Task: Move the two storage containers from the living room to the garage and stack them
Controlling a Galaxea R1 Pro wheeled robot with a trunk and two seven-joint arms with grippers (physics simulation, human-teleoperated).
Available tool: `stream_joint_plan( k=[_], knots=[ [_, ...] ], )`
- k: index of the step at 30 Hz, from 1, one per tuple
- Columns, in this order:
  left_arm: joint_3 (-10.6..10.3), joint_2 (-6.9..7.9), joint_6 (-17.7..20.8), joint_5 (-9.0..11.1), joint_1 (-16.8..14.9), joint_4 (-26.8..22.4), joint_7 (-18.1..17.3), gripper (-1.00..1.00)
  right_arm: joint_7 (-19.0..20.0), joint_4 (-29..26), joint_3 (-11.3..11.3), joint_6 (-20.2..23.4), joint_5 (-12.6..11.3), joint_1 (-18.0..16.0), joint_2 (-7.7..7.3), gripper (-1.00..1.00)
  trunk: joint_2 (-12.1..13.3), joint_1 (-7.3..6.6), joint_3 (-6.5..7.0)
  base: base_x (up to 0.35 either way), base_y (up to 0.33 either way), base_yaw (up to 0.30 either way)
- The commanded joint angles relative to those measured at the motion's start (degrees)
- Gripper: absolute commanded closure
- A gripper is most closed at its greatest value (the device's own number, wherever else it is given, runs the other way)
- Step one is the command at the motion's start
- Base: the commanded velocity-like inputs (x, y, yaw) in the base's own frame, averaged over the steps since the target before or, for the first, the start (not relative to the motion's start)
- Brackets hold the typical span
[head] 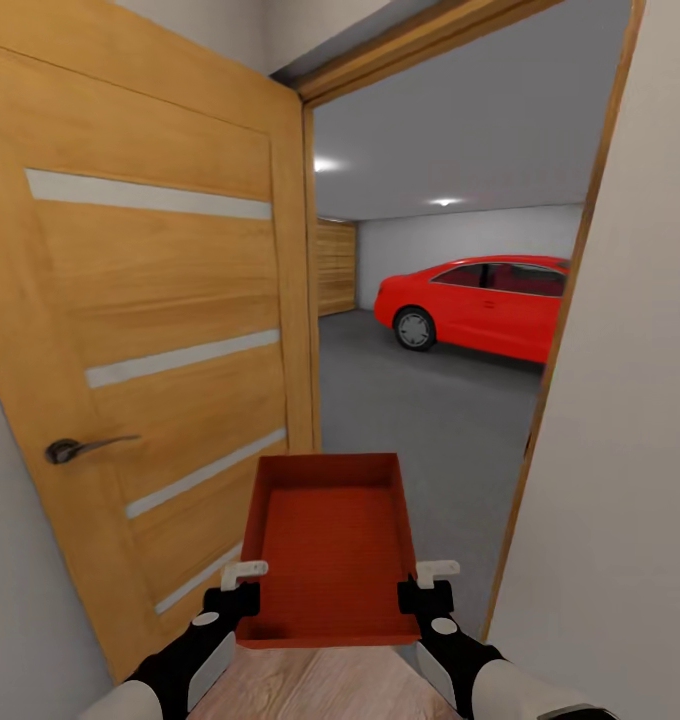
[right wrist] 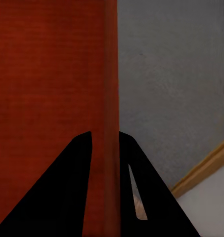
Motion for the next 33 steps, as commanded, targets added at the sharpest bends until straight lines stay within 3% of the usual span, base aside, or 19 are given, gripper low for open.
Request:
stream_joint_plan(
  k=[1,33],
  knots=[
    [1.19,-0.01,-0.44,-0.38,-0.09,-0.47,2.00,1.00,-0.36,0.21,-0.68,-0.03,-0.40,-0.02,0.70,1.00,-0.07,0.03,-0.09,0.196,0.267,-0.271],
    [1.13,-0.01,-0.46,-0.38,-0.09,-0.38,2.00,1.00,-0.36,0.21,-0.72,-0.03,-0.40,-0.02,0.71,1.00,-0.07,0.03,-0.09,0.215,0.256,-0.286]
  ],
)
